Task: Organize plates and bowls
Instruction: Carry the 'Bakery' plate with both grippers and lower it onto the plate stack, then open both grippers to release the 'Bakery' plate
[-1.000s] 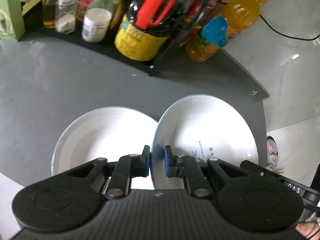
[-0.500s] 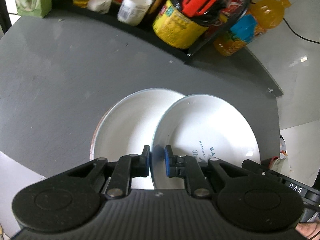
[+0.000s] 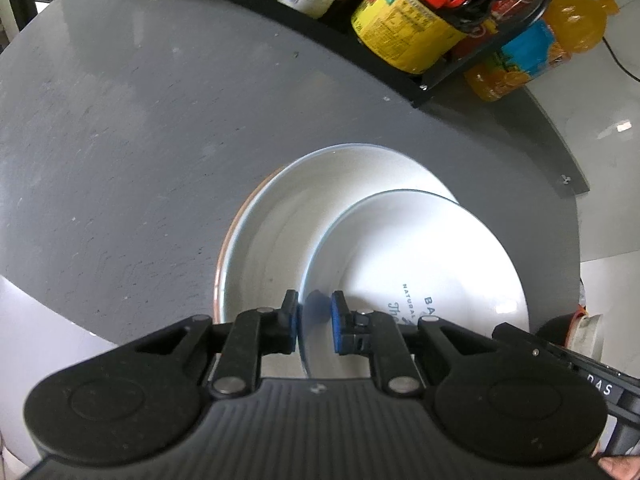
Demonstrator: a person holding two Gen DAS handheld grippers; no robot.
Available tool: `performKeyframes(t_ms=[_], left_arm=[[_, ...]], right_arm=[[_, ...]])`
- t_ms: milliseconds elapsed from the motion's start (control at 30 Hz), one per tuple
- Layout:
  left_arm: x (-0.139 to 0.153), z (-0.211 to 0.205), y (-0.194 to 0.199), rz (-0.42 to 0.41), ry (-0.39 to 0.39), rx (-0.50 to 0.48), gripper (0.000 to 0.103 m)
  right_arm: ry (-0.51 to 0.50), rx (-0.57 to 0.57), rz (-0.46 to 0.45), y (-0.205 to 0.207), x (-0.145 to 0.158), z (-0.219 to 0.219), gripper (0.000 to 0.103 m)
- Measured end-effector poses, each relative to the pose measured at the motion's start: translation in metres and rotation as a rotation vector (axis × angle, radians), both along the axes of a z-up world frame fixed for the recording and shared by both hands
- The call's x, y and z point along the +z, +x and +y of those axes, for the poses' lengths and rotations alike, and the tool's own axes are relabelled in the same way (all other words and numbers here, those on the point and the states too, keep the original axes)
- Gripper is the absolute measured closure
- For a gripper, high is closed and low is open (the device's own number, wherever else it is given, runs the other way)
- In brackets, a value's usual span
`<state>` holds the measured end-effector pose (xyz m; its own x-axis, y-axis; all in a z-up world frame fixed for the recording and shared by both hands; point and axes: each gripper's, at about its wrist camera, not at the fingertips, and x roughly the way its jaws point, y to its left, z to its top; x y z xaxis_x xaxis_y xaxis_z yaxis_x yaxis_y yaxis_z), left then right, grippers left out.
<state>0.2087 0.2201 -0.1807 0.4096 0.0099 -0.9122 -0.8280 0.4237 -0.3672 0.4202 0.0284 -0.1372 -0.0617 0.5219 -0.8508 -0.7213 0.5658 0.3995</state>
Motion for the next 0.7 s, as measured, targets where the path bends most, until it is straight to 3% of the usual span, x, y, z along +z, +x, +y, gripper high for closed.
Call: performKeyframes(t_ms=[400, 600, 633, 700], left_arm=[[-0.008, 0.002, 0.003, 0.018, 0.021, 0.009, 0.088], [-0.004, 0.004, 0.008, 0.066, 0.006, 0.022, 0.087], [-0.001, 0.003, 0.009, 0.073, 0.014, 0.013, 0.086], [0.005, 0.001, 0.012, 0.074, 0.037, -0.009, 0.074]], right_arm=[[-0.054, 0.0, -0.064, -0.005, -0.004, 0.014, 0.096], [-0.035, -0.067, -0.043, -0.001, -0.006, 0.007, 0.098], [-0.036, -0.071, -0.045, -0.001, -0.006, 0.007, 0.098], [-0.036, -0.075, -0.049, -0.001, -0.006, 0.008, 0.098]])
